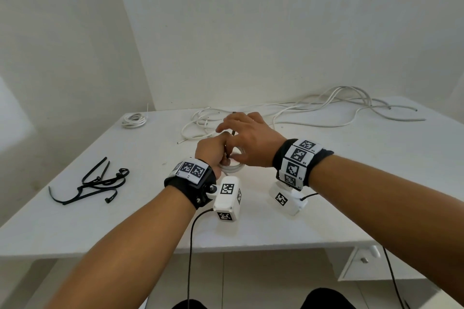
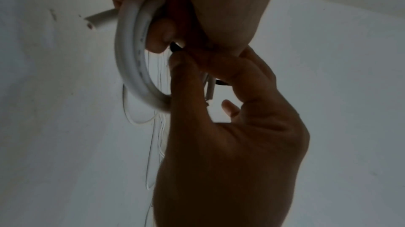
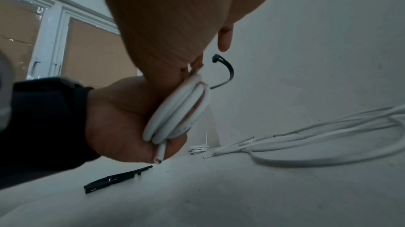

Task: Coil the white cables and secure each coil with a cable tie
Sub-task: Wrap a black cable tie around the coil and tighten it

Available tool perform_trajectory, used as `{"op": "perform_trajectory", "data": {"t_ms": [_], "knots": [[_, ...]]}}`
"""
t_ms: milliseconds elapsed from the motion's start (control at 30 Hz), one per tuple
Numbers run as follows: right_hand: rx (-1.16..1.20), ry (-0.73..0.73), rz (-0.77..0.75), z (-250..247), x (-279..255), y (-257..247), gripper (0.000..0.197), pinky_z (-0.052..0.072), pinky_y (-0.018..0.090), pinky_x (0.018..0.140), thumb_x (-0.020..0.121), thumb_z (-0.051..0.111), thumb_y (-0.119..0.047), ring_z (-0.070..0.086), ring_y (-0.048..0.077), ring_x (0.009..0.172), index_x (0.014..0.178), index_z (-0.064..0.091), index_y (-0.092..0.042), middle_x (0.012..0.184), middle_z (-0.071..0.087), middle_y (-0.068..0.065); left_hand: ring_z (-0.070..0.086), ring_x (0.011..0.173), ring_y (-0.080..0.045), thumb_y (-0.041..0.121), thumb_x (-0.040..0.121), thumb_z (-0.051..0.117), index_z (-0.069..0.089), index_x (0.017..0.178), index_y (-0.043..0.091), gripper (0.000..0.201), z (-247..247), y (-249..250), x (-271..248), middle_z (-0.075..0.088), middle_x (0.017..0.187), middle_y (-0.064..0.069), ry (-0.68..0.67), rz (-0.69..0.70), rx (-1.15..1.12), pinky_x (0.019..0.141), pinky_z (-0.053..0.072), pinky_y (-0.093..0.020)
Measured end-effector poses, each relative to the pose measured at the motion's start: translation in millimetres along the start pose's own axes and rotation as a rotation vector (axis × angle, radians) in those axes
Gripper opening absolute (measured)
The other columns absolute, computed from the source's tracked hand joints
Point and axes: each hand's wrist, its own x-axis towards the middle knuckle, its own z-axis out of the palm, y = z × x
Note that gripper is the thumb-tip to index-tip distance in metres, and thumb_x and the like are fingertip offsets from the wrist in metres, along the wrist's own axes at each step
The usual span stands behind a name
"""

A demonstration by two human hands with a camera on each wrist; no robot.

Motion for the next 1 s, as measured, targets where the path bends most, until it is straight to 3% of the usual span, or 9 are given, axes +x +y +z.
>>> {"op": "perform_trajectory", "data": {"t_ms": [67,167,333,500,667,767,867,967,1000], "knots": [[0.017,0.040,-0.015,3,-3,-1,0.004,0.043,0.053,0.089,0.078,0.074,-0.027,0.055,0.028,0.120,0.077,0.072,-0.024,0.122,0.065,-0.002,0.034,0.032,-0.015,0.006,0.079,0.051,0.047,0.061,0.008,0.019,1,0,-2,0.039,0.042,-0.003,-0.003,-0.021,-0.046,0.042,0.028,-0.022],[0.005,0.028,-0.028,3,-6,-1,0.015,0.041,0.047,0.090,0.079,0.061,-0.036,0.053,0.025,0.120,0.081,0.069,-0.024,0.123,0.064,-0.004,0.042,0.031,-0.012,0.007,0.090,0.050,0.047,0.063,0.011,0.027,1,-2,-2,0.043,0.035,0.002,-0.007,-0.031,-0.037,0.046,0.034,-0.024],[-0.101,-0.051,-0.050,-2,-3,-3,0.024,0.043,0.047,0.088,0.067,0.083,-0.032,0.058,0.026,0.115,0.082,0.066,-0.023,0.121,0.065,-0.002,0.041,0.031,-0.019,0.003,0.082,0.050,0.049,0.057,0.007,0.025,2,-1,-7,0.044,0.043,-0.007,-0.008,-0.084,-0.078,0.050,0.036,-0.026],[-0.132,0.083,-0.084,-1,-3,-8,0.012,0.046,0.039,0.076,0.070,0.077,-0.013,0.065,0.025,0.094,0.069,0.068,-0.020,0.102,0.071,-0.002,0.032,0.035,-0.016,0.003,0.084,0.048,0.051,0.065,0.008,0.020,4,-2,-8,0.042,0.049,-0.004,-0.039,-0.115,-0.109,0.042,0.030,-0.021],[0.135,0.113,-0.046,-3,-11,-4,0.007,0.040,0.040,0.090,0.079,0.075,-0.015,0.056,0.024,0.114,0.083,0.070,-0.019,0.124,0.062,0.000,0.030,0.036,-0.016,0.003,0.081,0.049,0.050,0.057,0.009,0.024,1,-7,-9,0.037,0.050,-0.005,-0.053,-0.118,-0.109,0.043,0.029,-0.022],[0.288,0.133,-0.015,-7,-14,-11,0.006,0.037,0.036,0.094,0.084,0.071,-0.016,0.055,0.020,0.114,0.087,0.067,-0.016,0.125,0.060,-0.002,0.030,0.039,-0.016,0.002,0.082,0.047,0.048,0.059,0.009,0.024,-3,-8,-9,0.037,0.050,-0.005,-0.036,-0.087,-0.104,0.040,0.029,-0.021],[0.424,0.191,0.054,-8,-15,-17,0.010,0.043,0.032,0.088,0.083,0.071,-0.008,0.058,0.016,0.103,0.084,0.061,-0.012,0.109,0.066,-0.004,0.032,0.036,-0.015,0.007,0.088,0.052,0.051,0.061,0.007,0.027,-4,-6,-4,0.038,0.047,-0.005,-0.013,-0.054,-0.071,0.040,0.030,-0.022],[0.564,0.318,0.251,-12,-16,-14,0.017,0.040,0.012,0.072,0.084,0.071,-0.008,0.059,0.008,0.083,0.082,0.057,-0.016,0.097,0.067,-0.001,0.034,0.036,-0.014,0.015,0.084,0.064,0.058,0.062,0.007,0.024,-5,-4,-2,0.038,0.050,-0.003,0.019,0.024,-0.055,0.046,0.031,-0.025],[0.590,0.360,0.330,-13,-15,-13,0.019,0.040,0.009,0.067,0.084,0.072,-0.008,0.057,0.005,0.076,0.082,0.056,-0.018,0.097,0.067,0.001,0.035,0.038,-0.015,0.016,0.084,0.065,0.059,0.061,0.009,0.024,-4,-4,-1,0.038,0.050,-0.001,0.029,0.064,-0.032,0.047,0.033,-0.026]]}}
